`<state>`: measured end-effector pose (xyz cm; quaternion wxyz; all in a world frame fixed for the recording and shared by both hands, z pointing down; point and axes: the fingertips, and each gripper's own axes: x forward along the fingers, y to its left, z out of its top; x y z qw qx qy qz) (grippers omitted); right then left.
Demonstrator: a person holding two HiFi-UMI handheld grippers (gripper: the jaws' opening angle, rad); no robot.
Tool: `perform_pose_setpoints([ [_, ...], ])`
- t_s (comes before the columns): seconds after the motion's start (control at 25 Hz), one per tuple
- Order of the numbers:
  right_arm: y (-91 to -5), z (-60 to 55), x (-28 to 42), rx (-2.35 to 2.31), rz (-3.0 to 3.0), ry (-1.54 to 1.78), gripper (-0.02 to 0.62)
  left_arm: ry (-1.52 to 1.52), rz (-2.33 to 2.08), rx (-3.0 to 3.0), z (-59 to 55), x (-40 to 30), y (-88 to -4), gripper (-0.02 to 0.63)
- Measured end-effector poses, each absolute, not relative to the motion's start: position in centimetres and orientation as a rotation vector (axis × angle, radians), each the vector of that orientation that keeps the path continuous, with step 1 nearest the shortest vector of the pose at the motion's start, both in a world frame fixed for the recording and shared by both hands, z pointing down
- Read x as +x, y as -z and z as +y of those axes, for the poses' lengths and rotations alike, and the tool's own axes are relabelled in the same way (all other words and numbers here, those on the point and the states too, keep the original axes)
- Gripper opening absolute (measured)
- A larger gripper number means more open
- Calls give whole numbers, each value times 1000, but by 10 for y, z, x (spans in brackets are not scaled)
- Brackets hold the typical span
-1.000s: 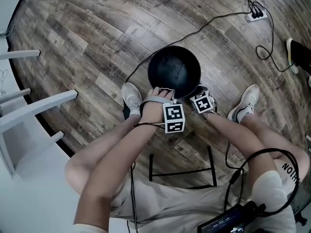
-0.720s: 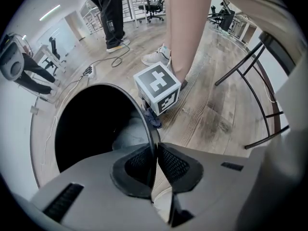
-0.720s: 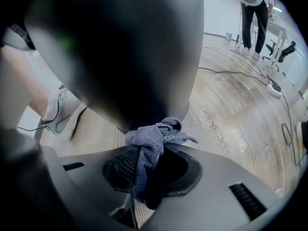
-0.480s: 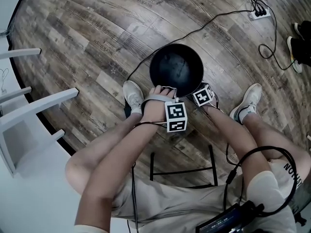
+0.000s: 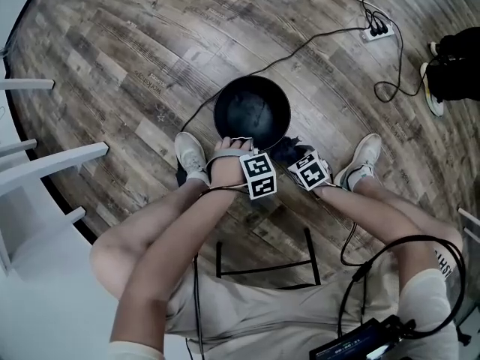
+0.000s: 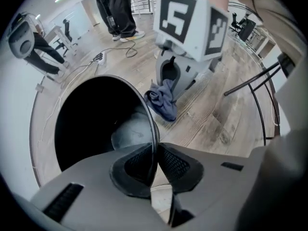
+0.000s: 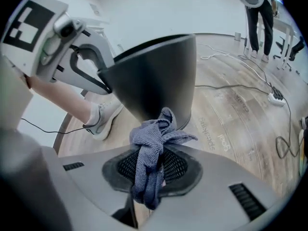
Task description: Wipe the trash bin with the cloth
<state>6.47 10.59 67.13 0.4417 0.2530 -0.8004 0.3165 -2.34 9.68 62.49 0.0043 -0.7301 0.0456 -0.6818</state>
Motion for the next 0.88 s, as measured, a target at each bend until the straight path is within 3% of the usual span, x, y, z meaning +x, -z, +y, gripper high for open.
perform_pose_setpoints([
  [0.36,-606,96,56,697,-2115,-791,77,2299,566,-2505,86,1,-623,43],
  [0.88,-580,92,32,759,-2182,-867,77,1997,294,-2493,93,-20,-604,86],
])
